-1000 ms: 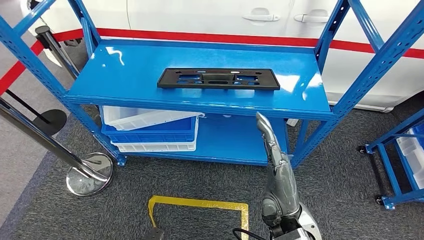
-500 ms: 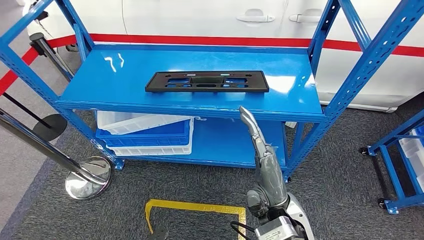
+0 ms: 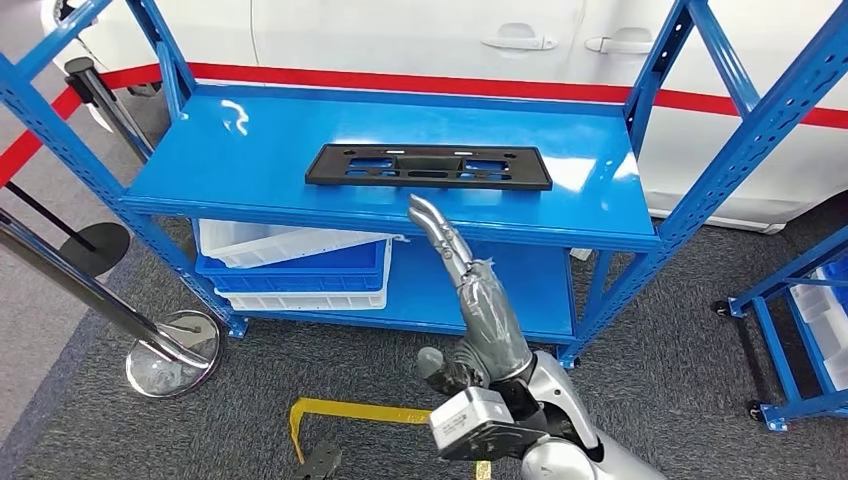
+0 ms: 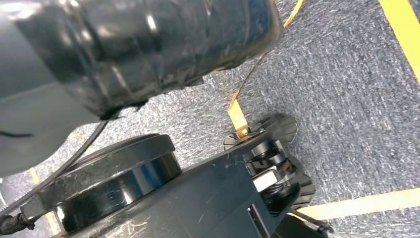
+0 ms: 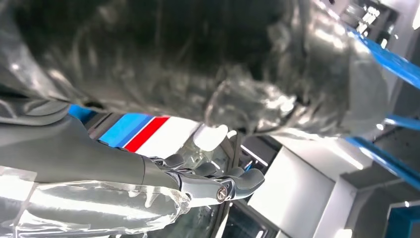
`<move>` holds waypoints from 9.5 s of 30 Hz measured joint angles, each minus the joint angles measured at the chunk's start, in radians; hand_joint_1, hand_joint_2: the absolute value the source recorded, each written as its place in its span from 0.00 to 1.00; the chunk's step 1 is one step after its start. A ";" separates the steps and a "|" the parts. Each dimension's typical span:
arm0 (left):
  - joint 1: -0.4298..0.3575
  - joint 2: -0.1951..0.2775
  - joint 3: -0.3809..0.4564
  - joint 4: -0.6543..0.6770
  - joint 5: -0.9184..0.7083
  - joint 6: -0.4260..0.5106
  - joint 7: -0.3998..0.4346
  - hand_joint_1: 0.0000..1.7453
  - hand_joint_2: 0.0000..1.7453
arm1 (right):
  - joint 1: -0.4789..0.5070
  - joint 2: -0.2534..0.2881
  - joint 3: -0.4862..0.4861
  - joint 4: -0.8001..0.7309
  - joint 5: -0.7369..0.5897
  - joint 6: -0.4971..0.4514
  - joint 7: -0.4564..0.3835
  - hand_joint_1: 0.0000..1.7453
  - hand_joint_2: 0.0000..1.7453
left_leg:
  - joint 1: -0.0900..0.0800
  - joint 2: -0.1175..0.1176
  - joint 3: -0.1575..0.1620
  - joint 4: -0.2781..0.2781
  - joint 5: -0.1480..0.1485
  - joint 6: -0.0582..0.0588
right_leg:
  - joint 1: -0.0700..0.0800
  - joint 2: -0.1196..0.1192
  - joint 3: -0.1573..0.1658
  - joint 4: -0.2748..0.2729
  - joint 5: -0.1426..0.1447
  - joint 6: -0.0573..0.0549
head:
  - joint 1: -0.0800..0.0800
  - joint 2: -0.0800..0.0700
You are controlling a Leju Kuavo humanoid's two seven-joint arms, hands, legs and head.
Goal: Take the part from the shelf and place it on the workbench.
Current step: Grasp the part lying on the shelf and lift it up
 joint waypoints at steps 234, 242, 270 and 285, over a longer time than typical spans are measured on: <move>0.060 -0.009 -0.049 0.002 0.044 -0.032 0.032 0.00 0.00 | -0.365 0.107 0.189 0.985 0.575 0.163 0.500 0.00 1.00 | -0.001 0.003 0.016 0.020 -0.032 -0.025 | 0.004 0.002 0.077 -0.218 0.105 -0.020 | -0.046 0.000; 0.060 -0.009 -0.050 0.002 0.021 -0.041 0.025 0.00 0.00 | -0.352 0.081 0.177 0.960 0.533 0.130 0.493 0.00 1.00 | 0.000 0.008 0.019 0.004 -0.018 -0.003 | 0.005 0.000 -0.025 0.020 0.009 -0.009 | -0.037 0.000; 0.056 -0.015 -0.073 0.002 -0.009 -0.044 0.040 0.00 0.00 | -0.337 0.022 0.106 0.706 0.726 -0.084 0.516 0.00 1.00 | -0.002 0.009 0.020 -0.021 -0.001 0.002 | 0.008 0.006 -0.027 0.013 -0.018 -0.012 | -0.041 0.000; 0.056 -0.015 -0.074 0.003 -0.017 -0.044 0.048 0.00 0.00 | -0.273 0.019 0.086 0.624 0.492 -0.135 0.400 0.00 0.00 | 0.006 0.005 -0.105 0.266 -0.149 -0.049 | 0.000 0.006 0.079 -0.207 0.091 -0.039 | -0.051 0.000</move>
